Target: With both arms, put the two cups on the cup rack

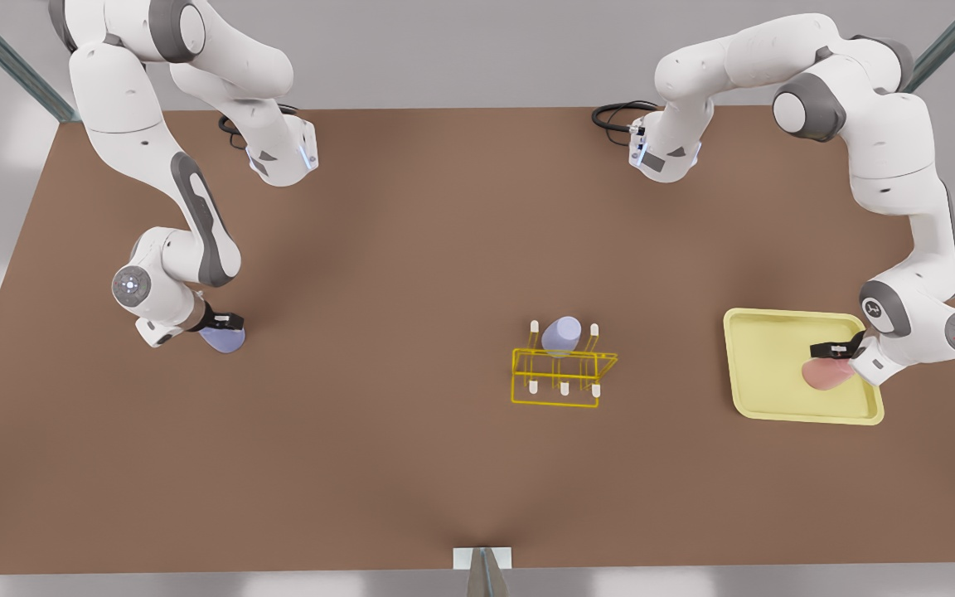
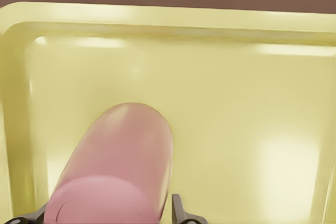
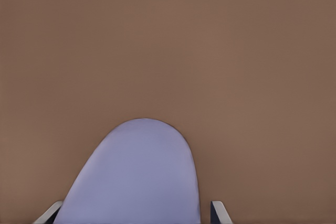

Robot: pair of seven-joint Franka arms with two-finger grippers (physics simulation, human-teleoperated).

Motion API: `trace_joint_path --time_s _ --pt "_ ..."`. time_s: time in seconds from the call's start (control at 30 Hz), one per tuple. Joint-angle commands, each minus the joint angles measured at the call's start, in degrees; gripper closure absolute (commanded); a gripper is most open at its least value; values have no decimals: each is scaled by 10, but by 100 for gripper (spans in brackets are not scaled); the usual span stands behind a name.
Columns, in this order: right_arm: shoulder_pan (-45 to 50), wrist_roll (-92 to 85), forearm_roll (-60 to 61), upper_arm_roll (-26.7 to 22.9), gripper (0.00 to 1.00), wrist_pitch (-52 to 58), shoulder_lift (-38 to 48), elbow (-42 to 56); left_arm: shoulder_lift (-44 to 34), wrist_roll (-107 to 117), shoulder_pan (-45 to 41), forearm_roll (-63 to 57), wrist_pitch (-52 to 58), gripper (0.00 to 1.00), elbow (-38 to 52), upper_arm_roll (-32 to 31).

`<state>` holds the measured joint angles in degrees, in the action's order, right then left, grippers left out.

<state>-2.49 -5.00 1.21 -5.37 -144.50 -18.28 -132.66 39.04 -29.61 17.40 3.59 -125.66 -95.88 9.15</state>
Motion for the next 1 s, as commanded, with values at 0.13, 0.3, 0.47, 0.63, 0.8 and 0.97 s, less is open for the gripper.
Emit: trace_joint_path --time_s 0.13,0.3,0.47,0.63,0.8,0.97 --pt "0 -4 1 0 0 0 -2 -1 2 -3 -2 5 -5 6 2 -1" --pt "1 -4 1 1 11 0 -2 2 2 -3 -2 4 -8 9 5 -2" --pt "1 -5 1 1 19 0 -2 4 0 -4 -2 4 -9 9 8 -2" --pt "1 -4 1 2 19 1 -4 7 2 -4 -3 4 -29 9 8 -2" --pt "2 -4 1 4 19 6 -2 11 3 -3 -4 4 -47 9 8 -2" --pt "5 -4 1 5 19 7 1 12 3 -3 -4 11 -48 8 8 -2"
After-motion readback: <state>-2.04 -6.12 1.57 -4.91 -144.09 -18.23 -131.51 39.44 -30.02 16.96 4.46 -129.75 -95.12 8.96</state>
